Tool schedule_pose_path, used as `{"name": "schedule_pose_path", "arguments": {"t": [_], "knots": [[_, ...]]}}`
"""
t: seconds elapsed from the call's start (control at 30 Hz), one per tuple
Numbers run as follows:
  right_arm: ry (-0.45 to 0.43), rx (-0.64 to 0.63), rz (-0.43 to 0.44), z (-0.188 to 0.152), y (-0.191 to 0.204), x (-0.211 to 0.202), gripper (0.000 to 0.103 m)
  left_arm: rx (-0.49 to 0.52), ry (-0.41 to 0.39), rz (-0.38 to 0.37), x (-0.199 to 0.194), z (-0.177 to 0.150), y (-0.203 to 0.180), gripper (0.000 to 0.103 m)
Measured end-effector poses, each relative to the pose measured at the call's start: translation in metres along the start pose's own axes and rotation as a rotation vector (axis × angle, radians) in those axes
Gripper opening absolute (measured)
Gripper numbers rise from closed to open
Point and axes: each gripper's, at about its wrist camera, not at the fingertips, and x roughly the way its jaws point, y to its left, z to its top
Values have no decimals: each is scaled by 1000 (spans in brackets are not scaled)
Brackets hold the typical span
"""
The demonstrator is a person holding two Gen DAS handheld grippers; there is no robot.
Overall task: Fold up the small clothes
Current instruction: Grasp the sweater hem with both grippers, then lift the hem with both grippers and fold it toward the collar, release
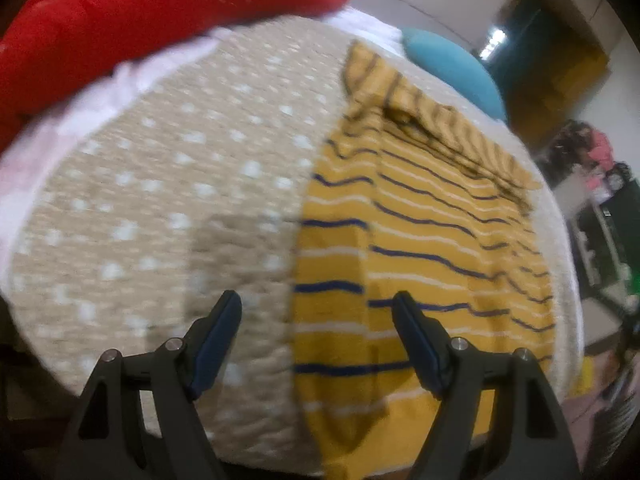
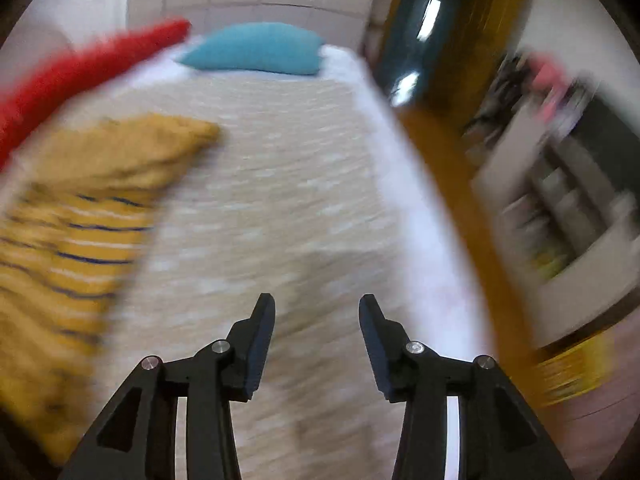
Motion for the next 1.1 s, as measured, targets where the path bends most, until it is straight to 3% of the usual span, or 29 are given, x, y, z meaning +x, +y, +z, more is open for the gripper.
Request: {"name": "schedule_pose_path", "arguments": {"t": [0.03, 0.1, 0.2, 0.3, 0.47, 0.57, 0.7, 0.77, 0.8, 0.83, 0.87, 0.93, 1.1], "knots": [[16, 35, 123, -15, 10, 5, 48, 5, 2, -21, 5, 0, -3, 77], [55, 60, 283, -37, 36, 21, 48, 18, 9, -49, 11, 0, -11, 76], [94, 53, 392, -63, 73, 44, 47, 22, 28, -99, 15, -2, -19, 71], [74, 71, 455, -77, 99, 58, 47, 34, 34, -116, 14, -9, -23, 52], [111, 171, 682, -88, 110, 69, 46, -26, 20, -195, 7, -27, -17, 51], [99, 204, 718, -100, 113, 68, 46, -54, 8, -216, 5, -38, -17, 52], [89, 238, 741, -114, 114, 61, 46, -42, -1, -188, 5, -43, -23, 52], [76, 223, 688, -116, 123, 61, 41, -32, 16, -142, 8, -37, -27, 40], [73, 209, 647, -115, 129, 61, 37, -25, 27, -96, 11, -33, -28, 17], [73, 199, 619, -112, 130, 60, 26, -23, 42, -78, 13, -29, -28, 11], [77, 181, 580, -109, 135, 61, 16, -41, 53, -87, 15, -27, -26, 10], [85, 192, 584, -103, 134, 62, 12, -68, 58, -93, 11, -25, -22, 8], [101, 225, 675, -110, 113, 45, 9, -18, 12, -71, -22, -41, -23, 8]]}}
